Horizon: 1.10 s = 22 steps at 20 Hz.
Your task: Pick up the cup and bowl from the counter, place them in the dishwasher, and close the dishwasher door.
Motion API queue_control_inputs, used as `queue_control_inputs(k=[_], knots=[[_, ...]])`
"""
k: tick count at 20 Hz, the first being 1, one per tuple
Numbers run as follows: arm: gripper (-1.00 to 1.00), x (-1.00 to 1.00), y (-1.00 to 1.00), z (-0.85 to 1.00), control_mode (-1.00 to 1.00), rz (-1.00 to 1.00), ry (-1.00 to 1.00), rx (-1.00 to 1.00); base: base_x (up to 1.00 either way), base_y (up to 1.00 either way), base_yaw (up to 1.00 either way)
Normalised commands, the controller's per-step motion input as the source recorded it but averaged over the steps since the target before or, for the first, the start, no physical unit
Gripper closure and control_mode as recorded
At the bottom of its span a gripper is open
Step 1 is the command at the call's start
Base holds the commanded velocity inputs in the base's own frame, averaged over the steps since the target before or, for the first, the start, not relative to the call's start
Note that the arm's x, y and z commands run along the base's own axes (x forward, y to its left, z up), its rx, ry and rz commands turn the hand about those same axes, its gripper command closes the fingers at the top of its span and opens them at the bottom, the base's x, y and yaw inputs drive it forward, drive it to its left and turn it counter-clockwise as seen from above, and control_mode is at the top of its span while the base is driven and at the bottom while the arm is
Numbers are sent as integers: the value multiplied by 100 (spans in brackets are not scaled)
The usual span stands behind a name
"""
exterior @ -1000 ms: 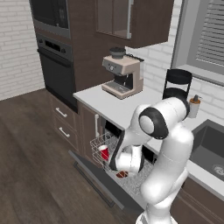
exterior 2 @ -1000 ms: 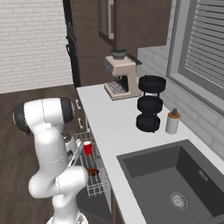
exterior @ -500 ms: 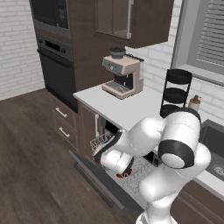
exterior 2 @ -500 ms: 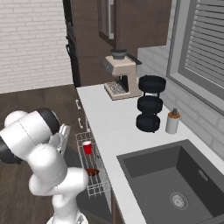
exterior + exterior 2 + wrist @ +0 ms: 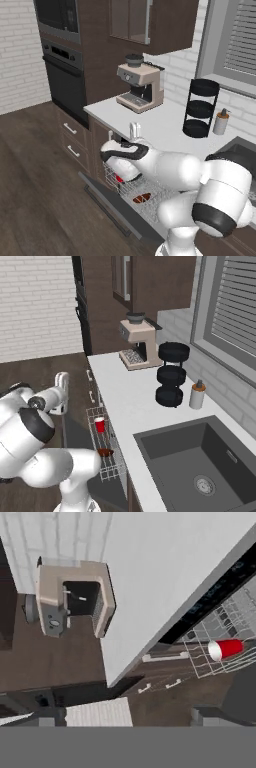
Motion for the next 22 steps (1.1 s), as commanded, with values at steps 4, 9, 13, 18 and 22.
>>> queue_control_inputs(k=[4,9,13,18,22], knots=[[-100,-22,-68,100,-100,16,-33,-29,0,0,0],[-100,-22,-77,100,-100,12,-17,-51,0,0,0],[-100,-32,-61,100,-100,13,-5,-49,0,0,0],[-100,-47,-5,89,-100,12,51,-59,0,0,0],[-100,-34,6,45,-100,8,83,-66,0,0,0]])
